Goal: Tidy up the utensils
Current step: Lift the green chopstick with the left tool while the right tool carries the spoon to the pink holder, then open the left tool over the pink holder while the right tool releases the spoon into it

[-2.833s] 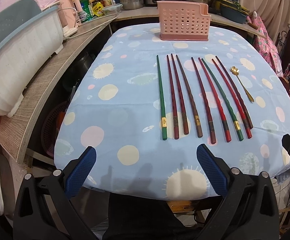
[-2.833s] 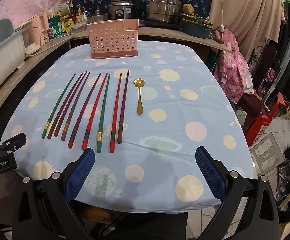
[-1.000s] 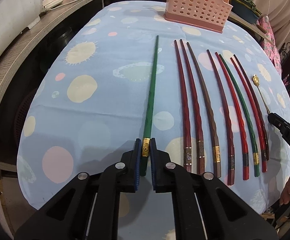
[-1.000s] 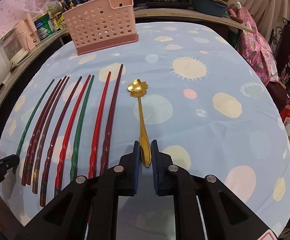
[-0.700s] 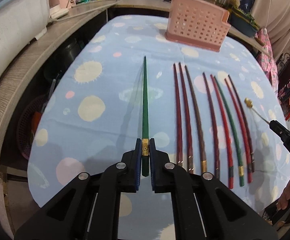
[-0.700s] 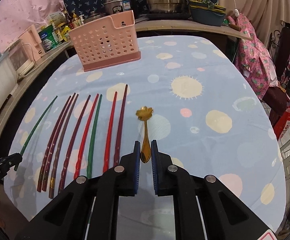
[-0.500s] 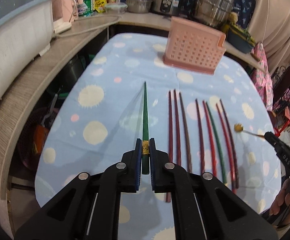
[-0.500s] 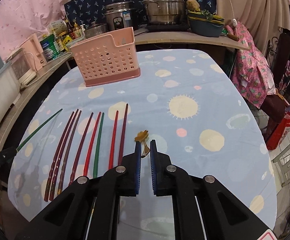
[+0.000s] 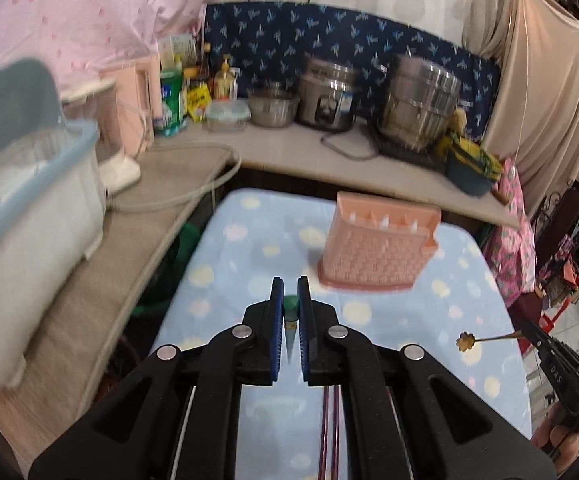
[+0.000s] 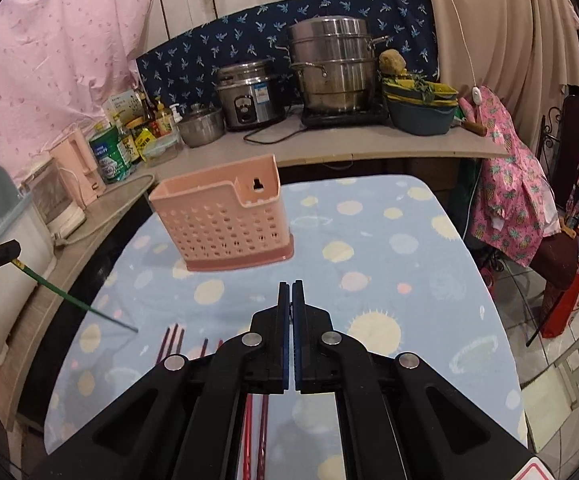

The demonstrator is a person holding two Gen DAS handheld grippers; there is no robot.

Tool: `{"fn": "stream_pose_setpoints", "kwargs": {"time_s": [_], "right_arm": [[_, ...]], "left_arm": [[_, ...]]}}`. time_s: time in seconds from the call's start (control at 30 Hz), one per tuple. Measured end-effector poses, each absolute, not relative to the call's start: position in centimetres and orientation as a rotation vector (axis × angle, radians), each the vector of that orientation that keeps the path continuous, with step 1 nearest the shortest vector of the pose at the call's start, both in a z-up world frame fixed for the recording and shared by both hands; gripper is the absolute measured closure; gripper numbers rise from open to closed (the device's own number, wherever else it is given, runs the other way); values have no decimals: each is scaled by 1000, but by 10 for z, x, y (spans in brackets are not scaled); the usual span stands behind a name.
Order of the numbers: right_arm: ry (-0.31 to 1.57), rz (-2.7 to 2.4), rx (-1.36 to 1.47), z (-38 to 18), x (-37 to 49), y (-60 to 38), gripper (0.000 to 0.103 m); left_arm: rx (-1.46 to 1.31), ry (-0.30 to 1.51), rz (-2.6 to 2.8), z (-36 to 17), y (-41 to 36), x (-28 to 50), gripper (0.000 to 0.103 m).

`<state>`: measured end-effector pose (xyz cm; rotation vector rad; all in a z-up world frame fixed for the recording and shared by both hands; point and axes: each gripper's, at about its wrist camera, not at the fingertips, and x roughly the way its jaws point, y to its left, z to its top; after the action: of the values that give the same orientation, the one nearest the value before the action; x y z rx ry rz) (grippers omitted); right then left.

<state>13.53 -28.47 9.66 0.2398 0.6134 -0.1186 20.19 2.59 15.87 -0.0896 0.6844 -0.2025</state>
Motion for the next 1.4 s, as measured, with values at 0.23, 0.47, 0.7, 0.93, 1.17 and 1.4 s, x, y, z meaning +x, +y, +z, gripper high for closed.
{"fn": "stream_pose_setpoints", "kwargs": {"time_s": [0.23, 0.47, 0.7, 0.93, 1.17, 1.4], "right_arm": [[529, -85, 287, 136, 204, -294, 101], [524, -73, 294, 144, 268, -297, 101], [610, -86, 304, 116, 312, -301, 101], [664, -96, 320, 84, 325, -302, 100], [626, -105, 366, 91, 302, -309, 80], [581, -89, 365, 109, 245, -303, 62]], "left_arm": [[-134, 515, -213, 233, 4, 251, 96], [-225, 375, -230, 278, -15, 287, 96], [-232, 406, -220, 251, -36, 334, 96], [-217, 491, -214, 202, -47, 366, 96], [-191, 533, -221, 183, -43, 357, 59], [-62, 597, -215, 173, -47, 312, 59]]}}
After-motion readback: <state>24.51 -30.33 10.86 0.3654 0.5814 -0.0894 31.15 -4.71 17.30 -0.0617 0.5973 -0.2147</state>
